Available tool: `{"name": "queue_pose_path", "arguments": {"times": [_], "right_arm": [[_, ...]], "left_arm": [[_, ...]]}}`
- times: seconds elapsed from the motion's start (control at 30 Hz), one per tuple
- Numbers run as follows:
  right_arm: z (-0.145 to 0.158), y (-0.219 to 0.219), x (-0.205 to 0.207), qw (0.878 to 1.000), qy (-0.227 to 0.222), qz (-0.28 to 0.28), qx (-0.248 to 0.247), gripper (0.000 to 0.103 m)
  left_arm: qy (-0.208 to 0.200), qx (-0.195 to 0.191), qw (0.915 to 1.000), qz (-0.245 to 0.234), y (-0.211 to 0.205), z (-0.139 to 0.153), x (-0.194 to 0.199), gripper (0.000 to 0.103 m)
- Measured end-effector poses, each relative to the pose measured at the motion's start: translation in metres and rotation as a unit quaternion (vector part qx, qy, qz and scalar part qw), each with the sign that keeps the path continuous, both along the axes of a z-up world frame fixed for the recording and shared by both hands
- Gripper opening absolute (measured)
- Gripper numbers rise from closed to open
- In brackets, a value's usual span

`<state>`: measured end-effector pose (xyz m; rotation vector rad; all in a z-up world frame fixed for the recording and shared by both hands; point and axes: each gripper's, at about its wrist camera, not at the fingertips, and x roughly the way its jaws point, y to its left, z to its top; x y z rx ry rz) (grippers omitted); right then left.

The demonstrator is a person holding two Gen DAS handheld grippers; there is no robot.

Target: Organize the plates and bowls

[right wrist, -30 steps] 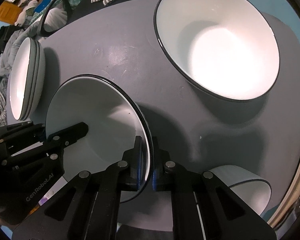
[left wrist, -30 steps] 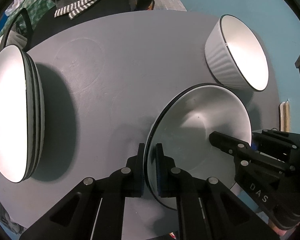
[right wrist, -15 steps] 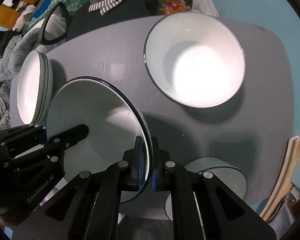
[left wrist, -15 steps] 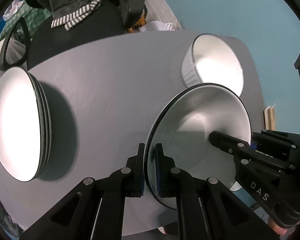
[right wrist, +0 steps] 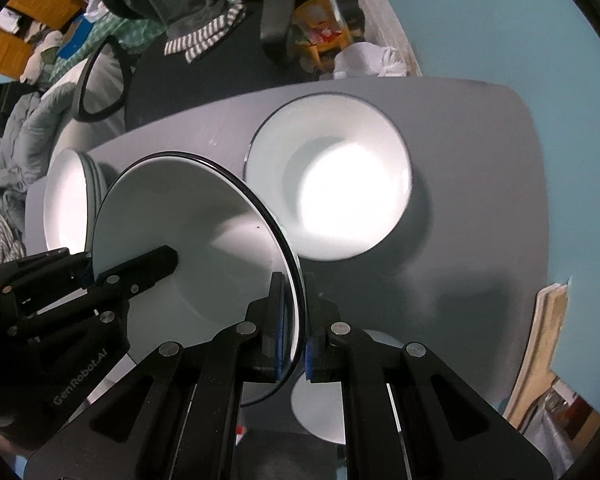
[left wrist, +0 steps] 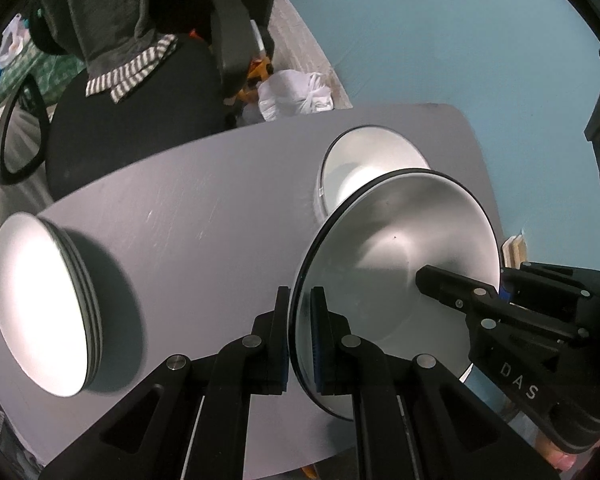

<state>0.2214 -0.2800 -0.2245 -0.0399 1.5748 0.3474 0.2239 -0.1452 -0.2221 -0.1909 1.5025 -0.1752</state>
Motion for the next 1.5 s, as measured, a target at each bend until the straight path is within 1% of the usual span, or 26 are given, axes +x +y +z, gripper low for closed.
{"name": "queue_pose_path", "arguments": {"times": [0.3,0.63,1.03,1.37,1.5], "right_arm": [[0.004,-0.021,0.029,1.000,-0.003,-0.020,-0.005,0.007],[-0.009,-0.038,0.059,0.999,0.012,-0.038,-0.007,0.007],[-0.023,-0.046,0.074,0.999,0.028,-0.046,-0.009,0.007],[-0.023,-0.043,0.078,0.999,0.021,-0.041,-0.027,0.007],[-0.024,-0.043,0.077,0.998,0.022,-0.044,-0.036,0.011]], "left_arm": [[-0.001,0.007,0.9999,-0.010,-0.021,-0.002,0.032,0.008],[0.015,0.022,0.9992,-0.029,-0.040,-0.018,0.061,0.010],[0.032,0.031,0.9983,-0.038,-0.049,-0.032,0.078,0.011],[0.037,0.034,0.9978,-0.044,-0.052,-0.036,0.082,0.012],[0.047,0.046,0.9964,-0.053,-0.058,-0.043,0.080,0.013]]}}
